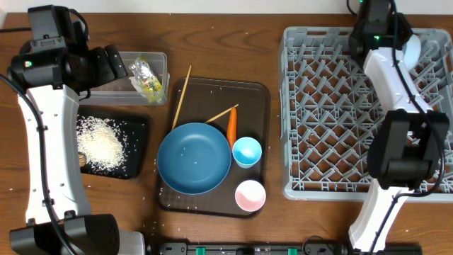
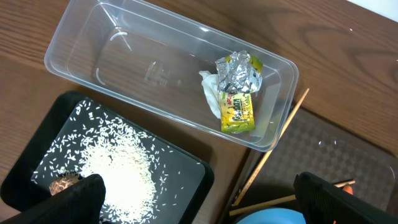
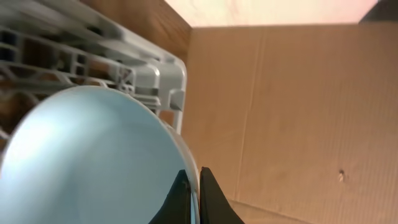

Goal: Sort waste into correct bins and load items into the dishwasher rack
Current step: 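Lower the light-blue bowl into the rack's top-right area and release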

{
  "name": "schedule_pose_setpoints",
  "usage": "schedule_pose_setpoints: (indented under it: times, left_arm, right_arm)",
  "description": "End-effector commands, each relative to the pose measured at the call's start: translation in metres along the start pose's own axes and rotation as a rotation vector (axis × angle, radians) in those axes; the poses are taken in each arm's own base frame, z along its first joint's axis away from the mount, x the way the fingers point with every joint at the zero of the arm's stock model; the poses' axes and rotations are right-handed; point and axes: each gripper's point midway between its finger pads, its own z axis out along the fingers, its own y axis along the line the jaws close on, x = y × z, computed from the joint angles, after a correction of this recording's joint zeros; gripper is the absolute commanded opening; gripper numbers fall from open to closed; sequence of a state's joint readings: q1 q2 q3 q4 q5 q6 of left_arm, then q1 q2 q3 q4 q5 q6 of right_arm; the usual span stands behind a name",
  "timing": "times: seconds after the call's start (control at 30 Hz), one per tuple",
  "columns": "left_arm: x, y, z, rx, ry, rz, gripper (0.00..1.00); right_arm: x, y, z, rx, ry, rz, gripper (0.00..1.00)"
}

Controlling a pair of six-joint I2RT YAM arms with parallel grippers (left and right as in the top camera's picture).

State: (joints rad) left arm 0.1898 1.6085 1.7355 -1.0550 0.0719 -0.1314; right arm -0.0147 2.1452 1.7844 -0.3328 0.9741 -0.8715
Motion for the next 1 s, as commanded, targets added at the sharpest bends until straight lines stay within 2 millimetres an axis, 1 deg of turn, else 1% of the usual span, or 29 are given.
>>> schedule_pose_setpoints:
  times: [0.0,0.23,0.4,0.6,0.63,0.67,0.73,0.77,0.8,0.83,0.87,0.9,0.97]
  left_arm:
    - [0.005,0.003,0.006,-0.008,0.022,-0.009,0.98]
    - [0.005,0.003,0.006,-0.008,0.022,-0.009,0.98]
    - [0.004,0.003,0.006,-0.008,0.021,-0.009,0.98]
    - [0.005,0.003,0.006,-0.008,0.022,-0.009,0.98]
    - [0.004,0.003,0.006,-0.008,0.021,-0.009,0.98]
    - [0.005,0.003,0.006,-0.008,0.022,-0.009,0.98]
    - [0.005,0.003,0.006,-0.008,0.022,-0.009,0.98]
    - [0.005,0.003,0.006,-0.008,0.022,-0.009,0.98]
    - [0.005,0.003,0.006,-0.008,0.022,-0.009,0.98]
    - [0.005,0.003,0.006,-0.008,0.022,-0.009,0.98]
    - [0.004,0.003,0.006,-0.008,0.021,-0.009,0.98]
    - [0.005,0.003,0.006,-0.008,0.022,-0.009,0.98]
    - [0.004,0.003,0.006,-0.008,0.021,-0.009,0.98]
  right_arm:
    - [-0.014,0.010,-0.014,-0.015,-0.042,-0.015,0.01]
    - [-0.030,0.027,-0.036,-0.039,-0.091,-0.049,0.01]
    - [-0.045,0.049,-0.061,-0.090,-0.145,-0.065,0.01]
    - [-0.055,0.073,-0.096,-0.131,-0.180,-0.061,0.02]
    - [-0.056,0.077,-0.101,-0.138,-0.183,-0.046,0.05]
    - [-0.057,0.077,-0.104,-0.135,-0.180,-0.013,0.17]
    - [-0.053,0.067,-0.107,-0.078,-0.140,0.155,0.53]
    - [-0.049,0.060,-0.107,-0.049,-0.120,0.236,0.59]
    - [-0.046,0.057,-0.105,-0.049,-0.110,0.300,0.61]
    - [-0.044,0.058,-0.103,-0.074,-0.106,0.365,0.66]
    - [-0.043,0.062,-0.100,-0.139,-0.109,0.433,0.69]
    - [-0.043,0.069,-0.098,-0.229,-0.115,0.471,0.69]
    - [-0.043,0.083,-0.096,-0.462,-0.123,0.569,0.69]
